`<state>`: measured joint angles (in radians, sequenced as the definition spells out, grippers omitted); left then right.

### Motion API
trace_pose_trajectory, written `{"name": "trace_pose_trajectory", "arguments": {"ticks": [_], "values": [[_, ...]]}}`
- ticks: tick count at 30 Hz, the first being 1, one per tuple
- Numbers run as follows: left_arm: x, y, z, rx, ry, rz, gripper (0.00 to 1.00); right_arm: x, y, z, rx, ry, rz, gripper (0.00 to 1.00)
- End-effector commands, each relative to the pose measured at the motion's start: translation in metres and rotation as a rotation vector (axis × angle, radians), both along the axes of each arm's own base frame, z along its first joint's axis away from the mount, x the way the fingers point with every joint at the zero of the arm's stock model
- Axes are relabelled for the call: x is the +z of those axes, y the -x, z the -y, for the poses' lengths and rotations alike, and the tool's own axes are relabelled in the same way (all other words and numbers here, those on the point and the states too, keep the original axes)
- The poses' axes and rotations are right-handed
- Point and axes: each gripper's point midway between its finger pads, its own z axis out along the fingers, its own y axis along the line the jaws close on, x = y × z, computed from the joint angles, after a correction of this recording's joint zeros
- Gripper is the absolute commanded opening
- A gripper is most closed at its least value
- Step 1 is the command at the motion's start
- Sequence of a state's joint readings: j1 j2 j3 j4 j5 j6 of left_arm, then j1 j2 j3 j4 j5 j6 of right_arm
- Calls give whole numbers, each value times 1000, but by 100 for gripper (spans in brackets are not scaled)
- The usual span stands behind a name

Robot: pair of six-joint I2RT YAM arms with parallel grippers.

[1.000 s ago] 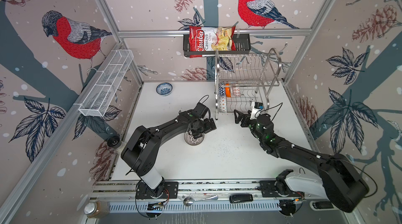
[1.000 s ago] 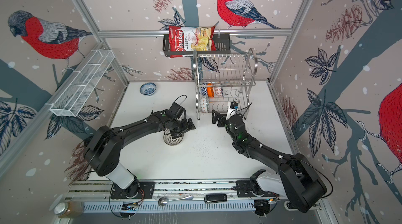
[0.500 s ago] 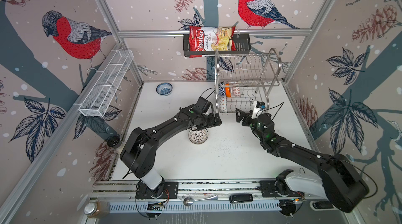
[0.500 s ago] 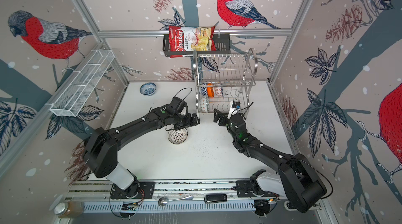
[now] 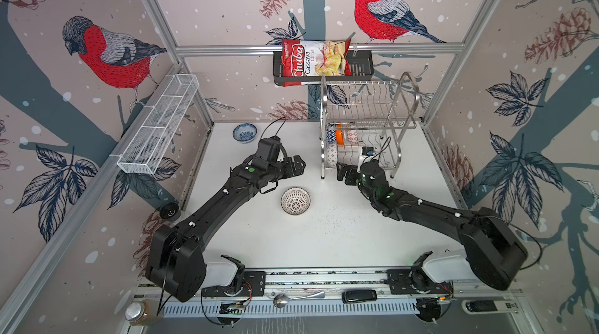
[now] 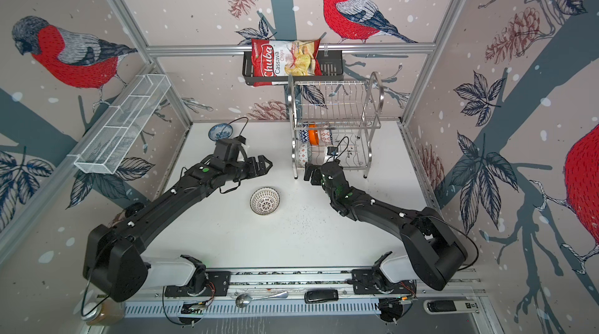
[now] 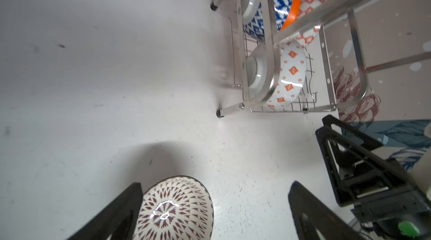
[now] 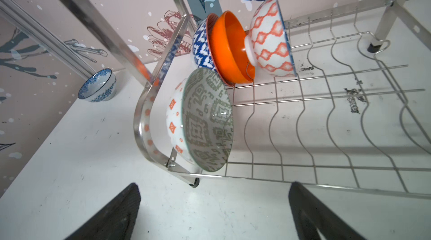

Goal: Load the bowls into the dish rack
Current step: 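Grasp the maroon-patterned bowl rim with the right gripper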

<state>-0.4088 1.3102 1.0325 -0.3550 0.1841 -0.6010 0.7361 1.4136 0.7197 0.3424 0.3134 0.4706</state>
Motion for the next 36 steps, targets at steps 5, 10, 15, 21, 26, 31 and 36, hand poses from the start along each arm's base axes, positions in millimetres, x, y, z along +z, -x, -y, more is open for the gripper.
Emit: {"name": "trace_pose_trajectory", "arguments": {"ticks": [5, 10, 15, 21, 26, 31, 36], "values": [[16, -23, -51, 112, 68, 146, 98, 5, 17, -39, 50, 68, -43, 100], [-3, -26, -67, 137, 128, 154, 98, -1, 32, -71, 139, 92, -84, 94], [-10, -27, -69, 121, 197, 137, 98, -21, 51, -105, 267, 124, -155, 84], [-14, -24, -64, 90, 216, 106, 98, -52, 71, -136, 378, 218, -239, 70], [-14, -26, -70, 108, 210, 109, 98, -78, 80, -146, 423, 221, -316, 58], [-20, -25, -69, 101, 223, 83, 98, -93, 90, -155, 464, 251, -359, 50], [-21, -25, -70, 104, 221, 85, 98, -102, 92, -153, 461, 267, -373, 34]]}}
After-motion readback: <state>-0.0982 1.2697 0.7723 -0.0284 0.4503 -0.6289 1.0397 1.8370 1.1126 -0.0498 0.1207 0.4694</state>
